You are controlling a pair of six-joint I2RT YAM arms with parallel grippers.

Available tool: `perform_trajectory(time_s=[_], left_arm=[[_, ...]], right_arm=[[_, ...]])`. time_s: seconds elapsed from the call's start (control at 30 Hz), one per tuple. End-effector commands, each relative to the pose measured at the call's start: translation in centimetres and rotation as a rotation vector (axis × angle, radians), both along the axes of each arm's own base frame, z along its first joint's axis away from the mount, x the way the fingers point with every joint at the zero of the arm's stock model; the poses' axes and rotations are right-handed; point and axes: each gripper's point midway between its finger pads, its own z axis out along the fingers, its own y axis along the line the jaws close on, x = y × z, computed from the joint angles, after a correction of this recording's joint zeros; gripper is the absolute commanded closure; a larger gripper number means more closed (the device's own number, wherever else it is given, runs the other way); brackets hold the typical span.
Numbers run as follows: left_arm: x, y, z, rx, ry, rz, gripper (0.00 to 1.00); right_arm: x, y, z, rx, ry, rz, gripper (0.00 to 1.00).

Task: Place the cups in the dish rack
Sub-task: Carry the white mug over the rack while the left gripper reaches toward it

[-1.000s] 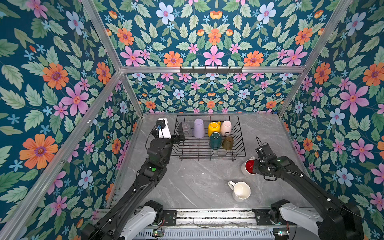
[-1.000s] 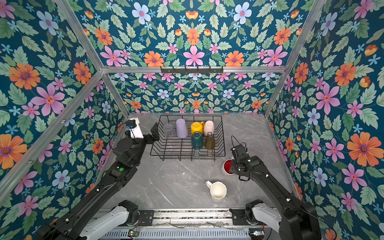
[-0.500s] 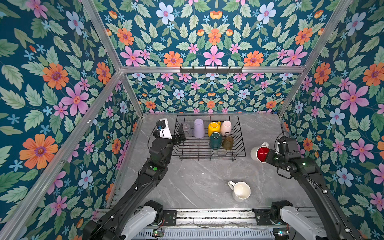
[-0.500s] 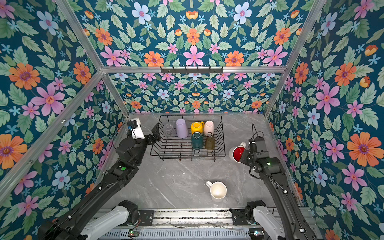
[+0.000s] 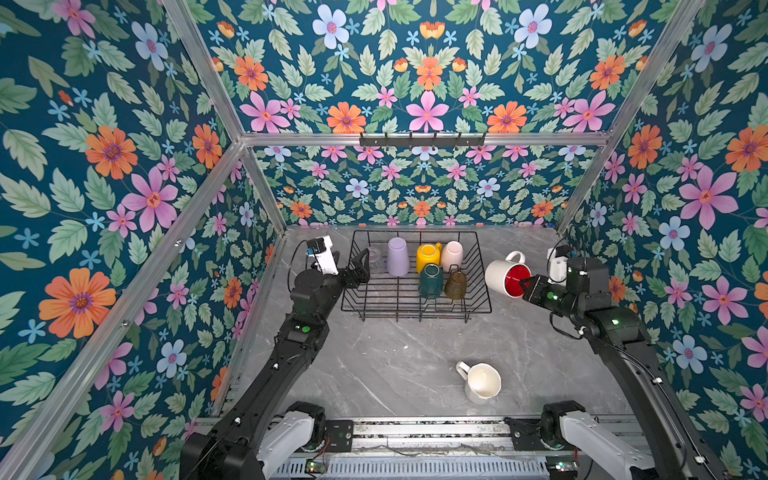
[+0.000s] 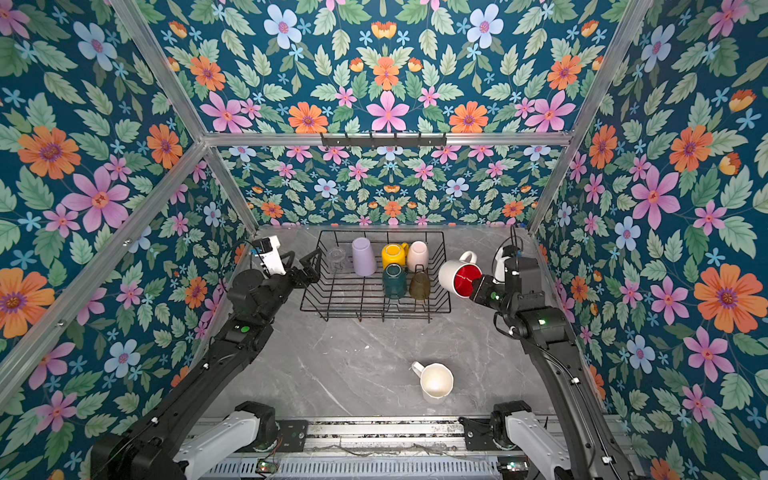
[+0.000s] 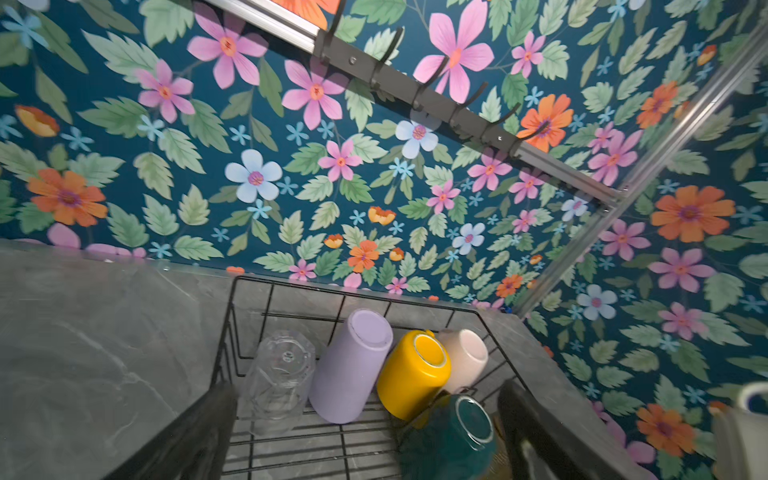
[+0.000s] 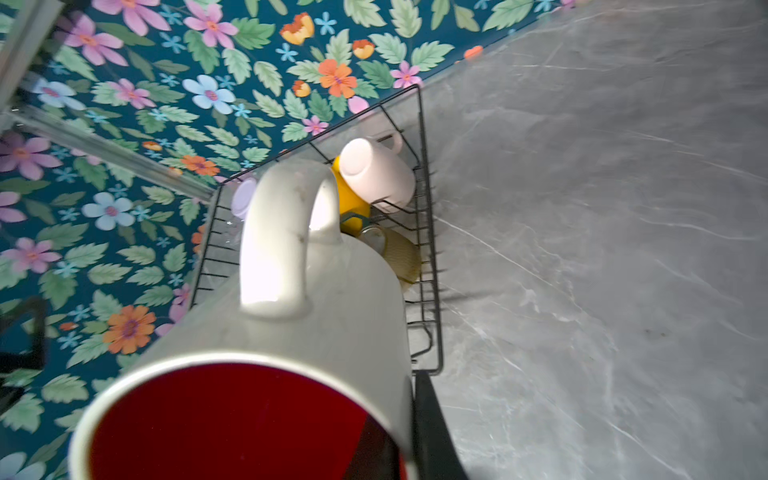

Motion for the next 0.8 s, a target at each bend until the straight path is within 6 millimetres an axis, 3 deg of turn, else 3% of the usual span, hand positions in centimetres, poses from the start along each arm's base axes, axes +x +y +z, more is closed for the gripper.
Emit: perform_trajectory(time_s=[0.0,0.1,0.23,0.47,0.77], left_arm=[[-2.6,-4.3,2.9,-0.076,-0.108,-0.315,0.01],[-4.4,-6.6,3.3,-0.094,-0.144,-0.511,0.02],[-6.4,-8.3,4.0,-0.137,-0.188,-0.691,0.02],[-9.0,-8.9,5.4,-0.179,-0.257,-0.837,0.01],[-10.2,-9.1,5.6,-0.178,-0.271,-0.899,0.00]], right_arm=[[1.6,3.7,4.7,0.144,-0.198,0.170,1.00],[1.7,6.1,5.8,0.179,-0.247,0.281,1.00],[1.1,10.2,7.0,0.162,-0.290,0.448,1.00],[1.1,14.1,8.6,0.270,-0.327,0.599,1.00],[0.0,18.8,9.7,0.274,-0.358,0.768,1.00]])
